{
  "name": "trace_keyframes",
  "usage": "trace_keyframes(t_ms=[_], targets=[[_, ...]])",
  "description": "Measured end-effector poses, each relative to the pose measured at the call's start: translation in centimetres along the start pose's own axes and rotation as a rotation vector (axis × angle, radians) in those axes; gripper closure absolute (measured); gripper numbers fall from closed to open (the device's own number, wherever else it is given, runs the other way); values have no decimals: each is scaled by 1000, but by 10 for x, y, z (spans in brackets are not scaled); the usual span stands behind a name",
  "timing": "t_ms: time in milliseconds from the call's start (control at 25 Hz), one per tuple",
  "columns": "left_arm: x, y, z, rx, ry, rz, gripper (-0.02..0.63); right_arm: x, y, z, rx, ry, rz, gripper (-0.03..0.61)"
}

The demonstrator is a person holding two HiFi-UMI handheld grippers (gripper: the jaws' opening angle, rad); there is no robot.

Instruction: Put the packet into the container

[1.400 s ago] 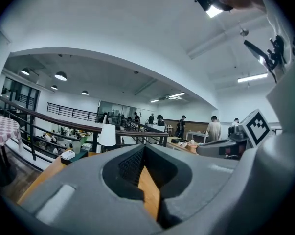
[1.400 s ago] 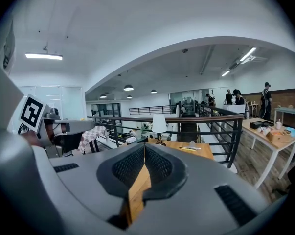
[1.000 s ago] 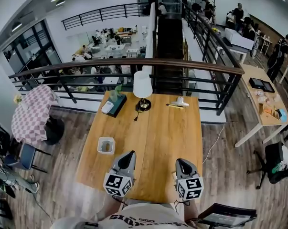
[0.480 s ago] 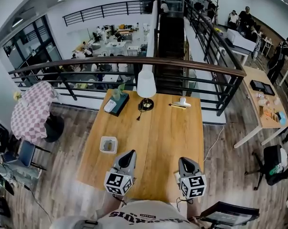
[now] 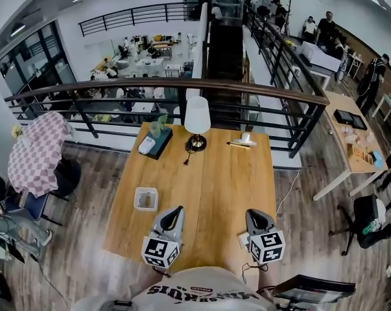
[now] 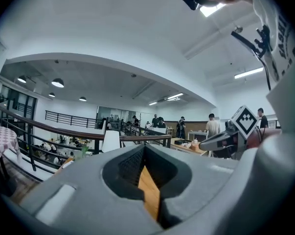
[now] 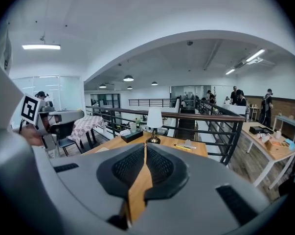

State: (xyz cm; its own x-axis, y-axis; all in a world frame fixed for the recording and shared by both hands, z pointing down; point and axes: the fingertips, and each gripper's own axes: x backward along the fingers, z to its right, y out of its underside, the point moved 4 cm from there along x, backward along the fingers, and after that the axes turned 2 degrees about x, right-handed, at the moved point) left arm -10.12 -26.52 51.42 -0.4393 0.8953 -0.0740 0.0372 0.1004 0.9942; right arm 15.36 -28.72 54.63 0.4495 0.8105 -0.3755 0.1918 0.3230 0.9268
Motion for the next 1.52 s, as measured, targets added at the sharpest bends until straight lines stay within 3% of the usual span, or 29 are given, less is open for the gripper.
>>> trace_keyframes(t_ms=[160,280,400,640,840,1120,1520], targets=[[5,5,-4,15,5,-7,611,-2,6,15,-19,20,-26,569],[11,6,-6,21,0,-12,611,-2,10,21,-54,-34,-36,559],[17,9,-9,34,-6,-22,611,-3,21,27,-44,-75,-105,453],[25,21,-17,55,-23,-37,611,-7,59,41,12,-38,-285,351],[26,18,-16,66,-25,-23,611,-23,115,55,41,-5,-489,263],[29,20,-17,64,-21,-26,611,-61,209,53,15,-26,-711,150],[37,20,-27,66,-75,-31,611,-87,327,47,43,-46,-986,78]])
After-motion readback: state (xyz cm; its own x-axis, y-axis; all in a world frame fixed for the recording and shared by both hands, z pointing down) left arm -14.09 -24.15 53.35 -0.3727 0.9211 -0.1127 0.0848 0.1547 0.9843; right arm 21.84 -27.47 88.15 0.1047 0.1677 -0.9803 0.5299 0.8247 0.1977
